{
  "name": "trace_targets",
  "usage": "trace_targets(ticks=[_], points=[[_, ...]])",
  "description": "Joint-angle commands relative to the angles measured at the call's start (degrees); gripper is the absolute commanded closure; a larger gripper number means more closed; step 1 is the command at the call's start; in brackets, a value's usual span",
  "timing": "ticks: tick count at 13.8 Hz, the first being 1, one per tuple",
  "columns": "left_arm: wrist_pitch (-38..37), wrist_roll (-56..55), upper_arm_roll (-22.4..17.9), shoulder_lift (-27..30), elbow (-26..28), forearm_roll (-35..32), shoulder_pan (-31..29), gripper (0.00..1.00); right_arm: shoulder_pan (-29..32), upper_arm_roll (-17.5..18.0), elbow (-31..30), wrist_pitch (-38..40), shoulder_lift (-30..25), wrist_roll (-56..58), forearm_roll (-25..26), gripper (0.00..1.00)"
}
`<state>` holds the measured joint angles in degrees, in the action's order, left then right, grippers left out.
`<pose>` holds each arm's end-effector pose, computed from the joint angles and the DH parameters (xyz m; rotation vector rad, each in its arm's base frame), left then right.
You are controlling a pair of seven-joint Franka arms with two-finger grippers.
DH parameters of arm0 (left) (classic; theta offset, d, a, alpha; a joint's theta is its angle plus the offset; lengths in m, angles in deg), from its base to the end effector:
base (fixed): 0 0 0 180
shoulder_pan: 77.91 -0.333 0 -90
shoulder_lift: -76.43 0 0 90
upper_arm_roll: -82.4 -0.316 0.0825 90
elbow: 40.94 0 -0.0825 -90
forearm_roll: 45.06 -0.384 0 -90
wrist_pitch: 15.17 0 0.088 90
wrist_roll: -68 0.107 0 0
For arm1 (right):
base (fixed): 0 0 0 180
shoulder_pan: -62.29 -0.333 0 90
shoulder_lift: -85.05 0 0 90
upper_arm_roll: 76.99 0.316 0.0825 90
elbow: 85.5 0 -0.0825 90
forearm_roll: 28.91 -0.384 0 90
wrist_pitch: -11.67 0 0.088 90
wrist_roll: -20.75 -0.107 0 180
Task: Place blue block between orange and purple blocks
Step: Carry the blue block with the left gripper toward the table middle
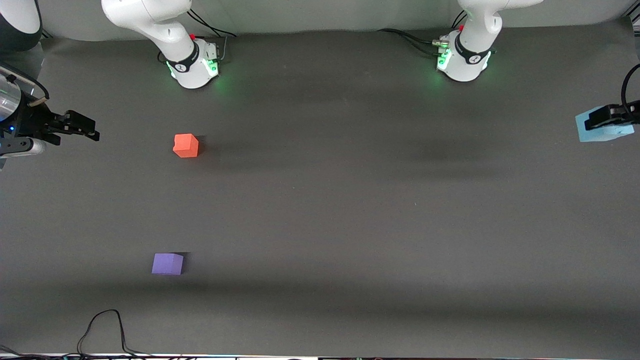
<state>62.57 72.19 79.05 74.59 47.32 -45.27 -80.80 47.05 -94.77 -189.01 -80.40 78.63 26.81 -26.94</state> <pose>0.5366 0.0586 0.6047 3.1089 0.0565 -0.3360 0.5165 -0.0338 0.5735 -3.1297 -0.1060 0.1451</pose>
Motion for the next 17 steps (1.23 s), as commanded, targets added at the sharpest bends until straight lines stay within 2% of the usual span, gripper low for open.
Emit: trace_targets(ticks=[1,5,7,8,10,11,13,17], points=[[-1.5,-9.9,4.0,-0.2,-1.2,0.0,4.2,0.67,-0.5,0.2,0.1,0.6,-0.7,1.5,0.0,0.0],[2.0,-32.6,16.1,-3.5,-3.5,1.0,9.6,0.67,-0.6,0.1,0.1,0.6,-0.8,1.5,0.0,0.0],[2.8,-46.0,22.0,-8.7,-8.3,1.0,13.4,0.67,-0.6,0.1,0.1,0.7,-1.0,1.5,0.0,0.0],[2.8,-51.9,24.0,-12.4,-12.5,0.9,15.9,0.67,-0.7,0.2,0.1,0.7,-1.0,1.5,0.0,0.0],[4.2,-62.4,24.5,-20.4,-21.5,0.7,23.0,0.67,-1.0,0.2,0.1,0.5,-0.8,1.4,0.0,0.0],[5.1,-65.8,24.5,-23.2,-24.3,0.6,25.8,0.67,-1.0,0.2,0.1,0.5,-0.7,1.4,0.0,0.0],[9.1,-70.7,24.2,-26.1,-25.3,-0.3,30.4,0.67,-1.1,0.2,0.1,0.4,-0.9,1.4,0.0,0.0],[11.7,-70.0,24.2,-32.7,-23.2,-4.7,33.4,0.66,-1.2,0.3,0.6,-0.1,-0.3,1.4,-0.1,0.0]])
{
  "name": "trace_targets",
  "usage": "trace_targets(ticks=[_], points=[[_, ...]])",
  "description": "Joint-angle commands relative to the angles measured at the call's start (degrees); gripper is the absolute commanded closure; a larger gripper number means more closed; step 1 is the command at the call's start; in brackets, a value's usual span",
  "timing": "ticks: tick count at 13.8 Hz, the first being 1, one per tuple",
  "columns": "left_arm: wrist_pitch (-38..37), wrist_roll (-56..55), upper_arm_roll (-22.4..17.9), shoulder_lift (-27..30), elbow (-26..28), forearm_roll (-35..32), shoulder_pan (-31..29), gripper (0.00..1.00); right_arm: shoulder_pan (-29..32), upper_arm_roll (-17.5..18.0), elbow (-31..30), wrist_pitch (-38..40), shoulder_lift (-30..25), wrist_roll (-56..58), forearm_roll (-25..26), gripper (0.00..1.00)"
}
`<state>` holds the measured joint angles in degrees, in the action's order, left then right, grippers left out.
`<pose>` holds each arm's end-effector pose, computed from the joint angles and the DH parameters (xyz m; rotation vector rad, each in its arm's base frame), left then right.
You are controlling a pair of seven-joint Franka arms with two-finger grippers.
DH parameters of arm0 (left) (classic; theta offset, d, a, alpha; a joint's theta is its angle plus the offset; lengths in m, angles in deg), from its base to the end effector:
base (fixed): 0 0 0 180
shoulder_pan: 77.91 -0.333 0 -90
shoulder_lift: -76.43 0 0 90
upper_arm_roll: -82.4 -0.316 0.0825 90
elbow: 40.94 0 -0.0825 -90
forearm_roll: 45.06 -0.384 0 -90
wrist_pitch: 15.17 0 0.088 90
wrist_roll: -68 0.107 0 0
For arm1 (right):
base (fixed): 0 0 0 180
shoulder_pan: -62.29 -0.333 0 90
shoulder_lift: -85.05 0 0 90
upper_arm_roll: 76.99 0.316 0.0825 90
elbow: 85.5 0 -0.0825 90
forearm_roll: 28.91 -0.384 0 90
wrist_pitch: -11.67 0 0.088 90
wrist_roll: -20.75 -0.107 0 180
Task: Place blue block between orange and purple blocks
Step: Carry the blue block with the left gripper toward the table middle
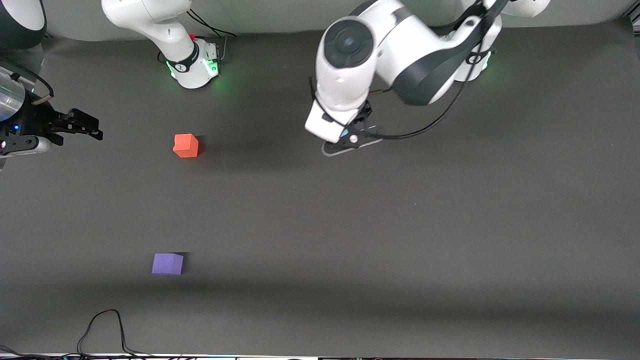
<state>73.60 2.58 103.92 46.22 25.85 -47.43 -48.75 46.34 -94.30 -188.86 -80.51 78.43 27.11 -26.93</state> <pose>0.4874 -0.4875 0.4988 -3.0807 -0.4538 0.2842 0.5167 -0.0232 0.5767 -3.1299 -0.1463 0.1325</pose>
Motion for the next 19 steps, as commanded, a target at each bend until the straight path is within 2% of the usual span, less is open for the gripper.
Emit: trace_targets(ticks=[1,4,6,9,14,15,16,19], points=[[4.4,-0.4,-0.7,-6.5,0.3,-3.9,1.3,0.66,-0.6,-0.2,0.4,0.0,0.0,1.1,-0.1,0.0],[21.6,-1.0,-0.7,-9.9,11.1,-7.6,1.4,0.66,-0.7,-0.3,0.4,-0.4,0.5,1.2,0.0,0.0],[30.0,-0.2,-1.1,-12.7,14.8,-7.7,1.1,0.64,-0.7,-0.3,0.4,-1.3,1.1,1.1,0.0,0.0],[34.6,-1.0,-1.4,-17.1,15.0,-9.7,1.5,0.64,-0.7,-0.3,0.4,-1.5,1.9,1.1,0.0,0.0],[38.1,-2.2,-1.4,-19.2,15.0,-9.7,3.1,0.64,-0.7,-0.4,0.2,-1.4,1.7,0.6,0.0,0.0],[38.1,-2.3,-1.4,-19.3,15.0,-9.7,3.2,0.41,-0.8,-0.3,0.0,-1.4,1.9,0.5,-0.2,0.0],[37.7,-2.4,-1.4,-19.0,14.9,-9.8,3.1,0.01,-1.2,-0.2,-0.2,-1.3,2.0,0.5,-0.3,0.0],[36.4,-4.8,-1.7,-16.3,14.7,-9.7,1.9,0.0,-3.7,-0.2,-0.2,-0.9,3.2,-0.6,-0.7,0.0]])
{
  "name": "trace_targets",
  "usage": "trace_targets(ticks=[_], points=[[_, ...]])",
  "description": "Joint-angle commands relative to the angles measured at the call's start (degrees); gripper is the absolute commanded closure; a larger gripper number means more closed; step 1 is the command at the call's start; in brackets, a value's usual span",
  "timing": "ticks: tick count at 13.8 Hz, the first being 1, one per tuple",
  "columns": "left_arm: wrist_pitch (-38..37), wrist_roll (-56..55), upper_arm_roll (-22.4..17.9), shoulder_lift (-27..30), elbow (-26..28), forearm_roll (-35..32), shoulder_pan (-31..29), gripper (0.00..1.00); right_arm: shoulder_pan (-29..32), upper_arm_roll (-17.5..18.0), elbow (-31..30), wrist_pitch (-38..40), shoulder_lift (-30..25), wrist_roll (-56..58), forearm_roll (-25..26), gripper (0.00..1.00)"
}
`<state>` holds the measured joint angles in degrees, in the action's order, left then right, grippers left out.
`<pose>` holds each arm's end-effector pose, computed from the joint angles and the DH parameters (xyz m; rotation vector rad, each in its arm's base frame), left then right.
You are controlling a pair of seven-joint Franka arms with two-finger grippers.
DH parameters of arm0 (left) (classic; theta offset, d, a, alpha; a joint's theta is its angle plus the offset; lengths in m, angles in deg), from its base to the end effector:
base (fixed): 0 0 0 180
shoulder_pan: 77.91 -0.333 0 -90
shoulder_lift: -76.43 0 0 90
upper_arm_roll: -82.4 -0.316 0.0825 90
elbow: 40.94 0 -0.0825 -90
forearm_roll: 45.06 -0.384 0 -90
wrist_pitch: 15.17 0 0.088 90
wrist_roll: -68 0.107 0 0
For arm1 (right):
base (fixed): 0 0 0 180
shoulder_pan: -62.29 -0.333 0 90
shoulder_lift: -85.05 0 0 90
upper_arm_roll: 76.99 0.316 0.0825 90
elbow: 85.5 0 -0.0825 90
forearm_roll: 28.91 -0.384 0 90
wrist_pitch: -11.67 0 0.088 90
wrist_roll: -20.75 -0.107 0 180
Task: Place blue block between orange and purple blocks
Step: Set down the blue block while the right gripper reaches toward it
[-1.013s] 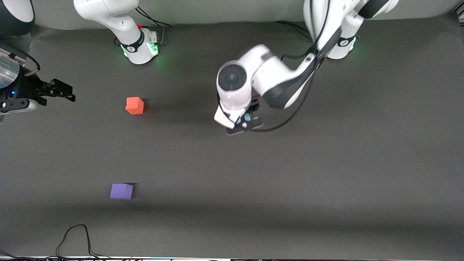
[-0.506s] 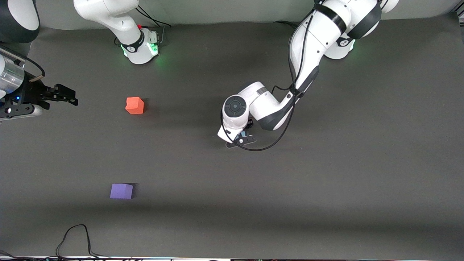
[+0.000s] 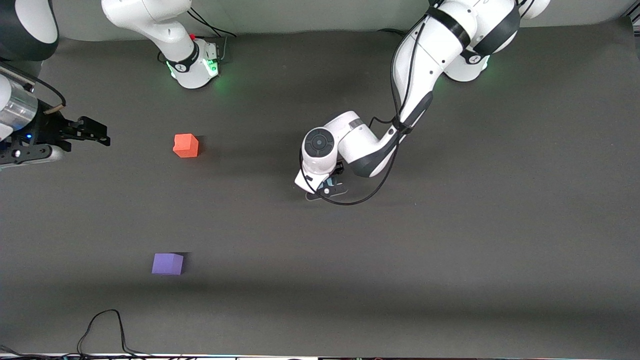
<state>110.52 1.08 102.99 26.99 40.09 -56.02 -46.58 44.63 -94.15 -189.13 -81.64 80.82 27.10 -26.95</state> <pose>0.4903 -0.5326 0.2025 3.0730 0.4021 -0.1811 0.5282 -0.0033 0.5554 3.1240 0.1961 -0.1723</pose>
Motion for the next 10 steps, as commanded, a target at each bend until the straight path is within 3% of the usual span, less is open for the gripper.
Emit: trace_targets(ticks=[1,4,6,10], points=[[-3.1,-3.5,-1.9,5.1,0.5,-1.2,-0.7,0.0,-3.1,-0.3,0.0,0.3,0.9,-1.2,-0.7,0.0],[-13.3,1.3,-2.1,14.7,0.8,-0.5,-6.0,0.0,-5.2,-0.3,0.2,0.2,2.0,-1.5,-1.8,0.0],[-19.6,9.6,-2.0,20.4,1.2,-0.2,-10.7,0.0,-6.3,-0.3,0.5,-0.7,4.0,-2.1,-5.9,0.0],[-28.3,28.3,-2.0,29.7,2.1,3.5,-23.8,0.0,-22.2,-0.2,3.0,-5.1,10.8,-18.5,-8.9,0.0]])
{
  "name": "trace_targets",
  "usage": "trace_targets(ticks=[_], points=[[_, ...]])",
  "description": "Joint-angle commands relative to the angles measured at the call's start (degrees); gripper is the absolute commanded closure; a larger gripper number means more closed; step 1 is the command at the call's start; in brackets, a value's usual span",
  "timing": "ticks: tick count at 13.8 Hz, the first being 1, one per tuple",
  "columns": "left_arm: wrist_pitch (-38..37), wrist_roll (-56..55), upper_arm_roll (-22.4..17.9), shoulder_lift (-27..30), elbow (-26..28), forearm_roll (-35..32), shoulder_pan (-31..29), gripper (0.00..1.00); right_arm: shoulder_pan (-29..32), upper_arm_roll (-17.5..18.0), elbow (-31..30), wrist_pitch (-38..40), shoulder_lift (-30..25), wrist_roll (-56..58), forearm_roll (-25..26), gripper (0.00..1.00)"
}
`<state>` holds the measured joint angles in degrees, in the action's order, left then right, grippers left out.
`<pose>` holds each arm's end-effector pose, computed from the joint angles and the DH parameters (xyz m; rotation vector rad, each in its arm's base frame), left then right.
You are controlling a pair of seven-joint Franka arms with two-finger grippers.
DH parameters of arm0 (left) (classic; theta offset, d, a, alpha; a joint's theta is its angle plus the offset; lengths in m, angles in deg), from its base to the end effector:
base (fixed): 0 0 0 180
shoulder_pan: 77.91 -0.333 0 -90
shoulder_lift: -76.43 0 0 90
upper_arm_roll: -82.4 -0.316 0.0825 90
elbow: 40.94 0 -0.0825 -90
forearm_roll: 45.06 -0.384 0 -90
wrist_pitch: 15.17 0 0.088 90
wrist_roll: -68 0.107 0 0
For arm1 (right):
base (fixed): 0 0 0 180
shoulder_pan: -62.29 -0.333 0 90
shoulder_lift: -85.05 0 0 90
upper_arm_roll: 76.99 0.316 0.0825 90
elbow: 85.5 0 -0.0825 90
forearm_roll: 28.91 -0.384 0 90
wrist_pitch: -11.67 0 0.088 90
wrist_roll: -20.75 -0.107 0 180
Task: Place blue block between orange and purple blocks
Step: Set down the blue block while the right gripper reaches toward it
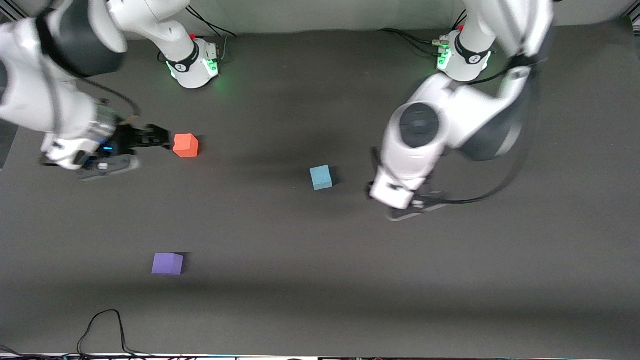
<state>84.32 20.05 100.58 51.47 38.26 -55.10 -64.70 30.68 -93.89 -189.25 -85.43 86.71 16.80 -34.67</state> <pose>0.6048 -0.3071 0.4681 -3.0432 -0.4268 0.0329 0.5342 0.1517 0.5064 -3.0557 -0.2568 0.2402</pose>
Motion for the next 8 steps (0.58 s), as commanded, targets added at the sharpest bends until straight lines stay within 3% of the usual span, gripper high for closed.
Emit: trace_targets(ticks=[1,2,4,6,8], points=[[-3.2,12.7,0.5,7.7,5.2,3.4,-8.3,0.0,-12.0,-0.5,6.1,-1.6,8.8,-12.2,-1.4,0.01],[-4.3,14.8,0.5,10.2,6.5,3.6,-10.9,0.0,-14.0,-0.5,10.4,-1.8,13.0,-14.8,-2.1,0.01],[-6.9,25.0,-0.3,14.0,8.8,4.1,-14.8,0.0,-15.6,-0.2,19.0,-2.4,21.8,-16.4,-9.9,0.01],[-10.0,30.9,-7.5,16.6,9.6,4.7,-13.7,0.0,-17.5,-0.1,26.5,-4.2,29.8,-19.4,-12.9,0.01],[-10.6,37.1,-14.1,21.0,12.8,4.9,-10.9,0.0,-20.2,-0.1,28.7,-9.6,35.5,-22.7,-13.2,0.01]])
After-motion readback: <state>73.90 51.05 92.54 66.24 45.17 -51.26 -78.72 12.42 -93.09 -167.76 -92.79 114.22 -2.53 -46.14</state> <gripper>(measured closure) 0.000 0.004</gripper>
